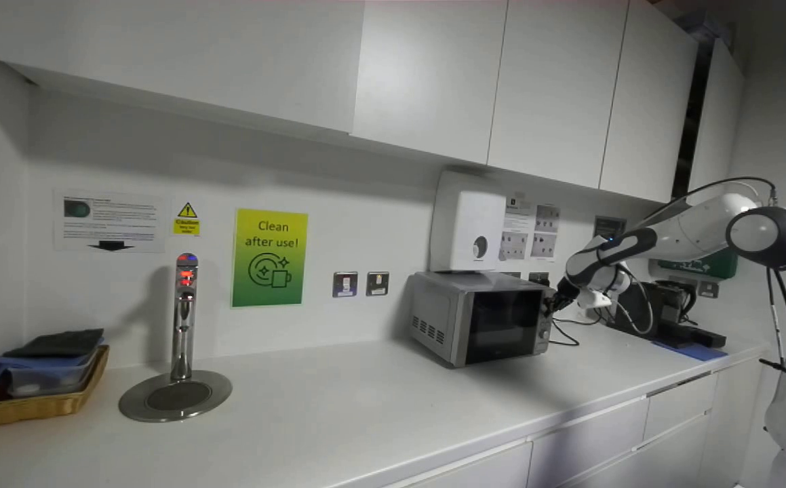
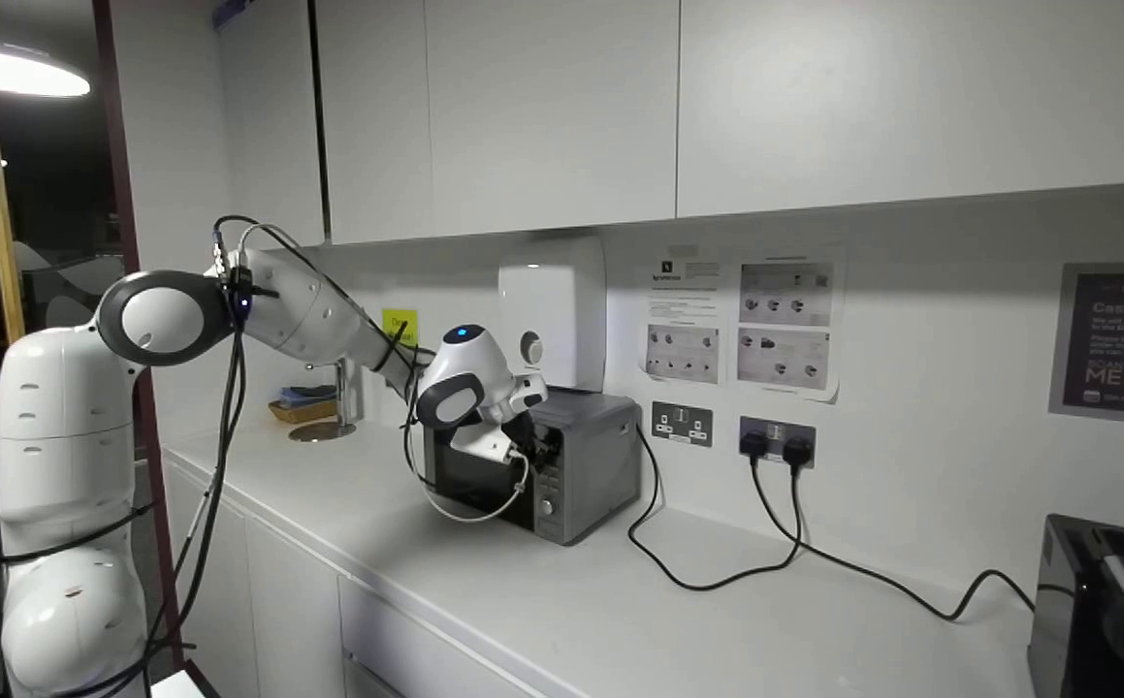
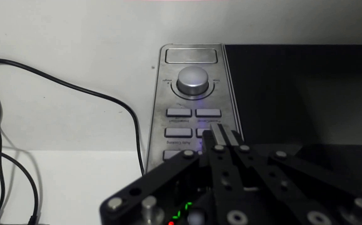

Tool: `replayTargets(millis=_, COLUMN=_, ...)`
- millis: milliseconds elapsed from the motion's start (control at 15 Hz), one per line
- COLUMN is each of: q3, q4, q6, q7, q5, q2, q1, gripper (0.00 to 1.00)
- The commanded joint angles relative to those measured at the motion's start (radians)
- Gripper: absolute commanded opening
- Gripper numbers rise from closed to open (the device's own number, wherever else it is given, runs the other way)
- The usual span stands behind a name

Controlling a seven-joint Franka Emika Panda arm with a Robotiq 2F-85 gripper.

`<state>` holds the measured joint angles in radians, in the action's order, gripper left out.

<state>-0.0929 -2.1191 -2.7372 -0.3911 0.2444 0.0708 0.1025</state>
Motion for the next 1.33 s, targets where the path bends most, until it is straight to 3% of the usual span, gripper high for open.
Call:
replayTargets(millis=0, q3=0.003, q4=0.028, q6=0.016, q7=-0.019, q5=0.029, q2=0.001, q1=0.003, gripper=0.00)
replayTargets(millis=867, q3=0.004, q4=0.083, q6=0.016, q7=-0.008, q5=0.051, q2=0.041, q1=0.004, gripper=0.00)
replayTargets(millis=1267, q3=0.008, q4=0.110, q6=0.079, q7=0.018, q5=0.037, q2=0.045, q1=0.019, gripper=0.00)
